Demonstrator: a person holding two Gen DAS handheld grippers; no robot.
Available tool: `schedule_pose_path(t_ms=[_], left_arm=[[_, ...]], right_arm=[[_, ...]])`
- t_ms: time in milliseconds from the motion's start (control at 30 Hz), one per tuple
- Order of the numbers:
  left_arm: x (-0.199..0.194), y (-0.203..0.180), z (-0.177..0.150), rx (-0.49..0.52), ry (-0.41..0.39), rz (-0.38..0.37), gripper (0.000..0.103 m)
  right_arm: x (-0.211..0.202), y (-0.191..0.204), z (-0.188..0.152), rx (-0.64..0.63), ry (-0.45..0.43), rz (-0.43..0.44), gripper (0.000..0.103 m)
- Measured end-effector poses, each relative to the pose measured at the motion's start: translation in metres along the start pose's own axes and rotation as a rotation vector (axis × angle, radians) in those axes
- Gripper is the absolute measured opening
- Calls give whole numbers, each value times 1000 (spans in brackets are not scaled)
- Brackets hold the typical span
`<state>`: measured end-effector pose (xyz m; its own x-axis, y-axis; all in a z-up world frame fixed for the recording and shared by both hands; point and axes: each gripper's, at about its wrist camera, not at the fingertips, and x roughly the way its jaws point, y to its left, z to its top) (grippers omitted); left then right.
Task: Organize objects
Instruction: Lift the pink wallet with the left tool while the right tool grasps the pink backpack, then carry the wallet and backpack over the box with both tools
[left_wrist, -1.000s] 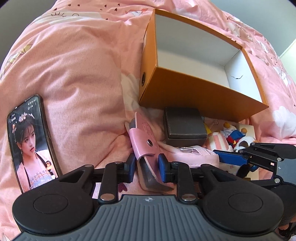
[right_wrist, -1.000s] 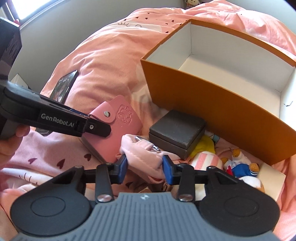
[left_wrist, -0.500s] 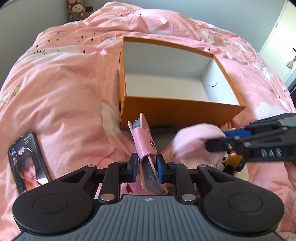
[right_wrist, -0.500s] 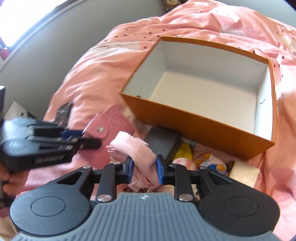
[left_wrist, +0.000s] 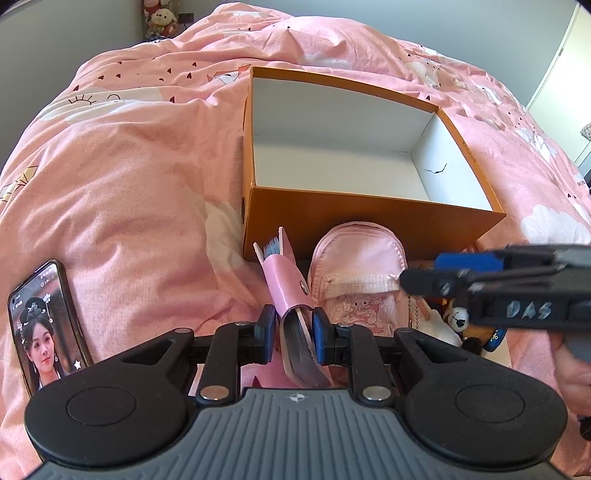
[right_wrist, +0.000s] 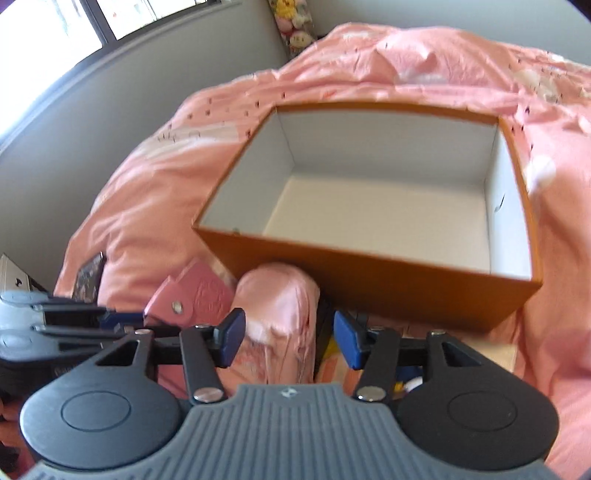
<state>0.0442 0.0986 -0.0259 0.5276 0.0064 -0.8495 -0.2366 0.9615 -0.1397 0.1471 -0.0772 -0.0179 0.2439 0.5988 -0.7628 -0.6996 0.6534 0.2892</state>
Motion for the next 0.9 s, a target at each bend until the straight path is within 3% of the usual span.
schedule_pose_path(t_ms=[133, 233, 333, 633, 900], left_arm=[[0, 1, 0, -1, 3, 1, 23], [-4, 1, 0, 4, -3, 5, 23], [-12, -1, 3, 18, -10, -5, 23], [-59, -9, 28, 46, -123, -69, 23], [-61, -15, 89, 35, -269, -112, 23]], right_arm=[[27, 1, -12, 11, 49, -6, 55], [37, 3, -16, 4, 70, -9, 30], [29, 6, -17, -8, 51, -12, 24], [-44, 21, 6, -92, -76, -5, 20], [-83, 0, 57, -104, -241, -83, 20]])
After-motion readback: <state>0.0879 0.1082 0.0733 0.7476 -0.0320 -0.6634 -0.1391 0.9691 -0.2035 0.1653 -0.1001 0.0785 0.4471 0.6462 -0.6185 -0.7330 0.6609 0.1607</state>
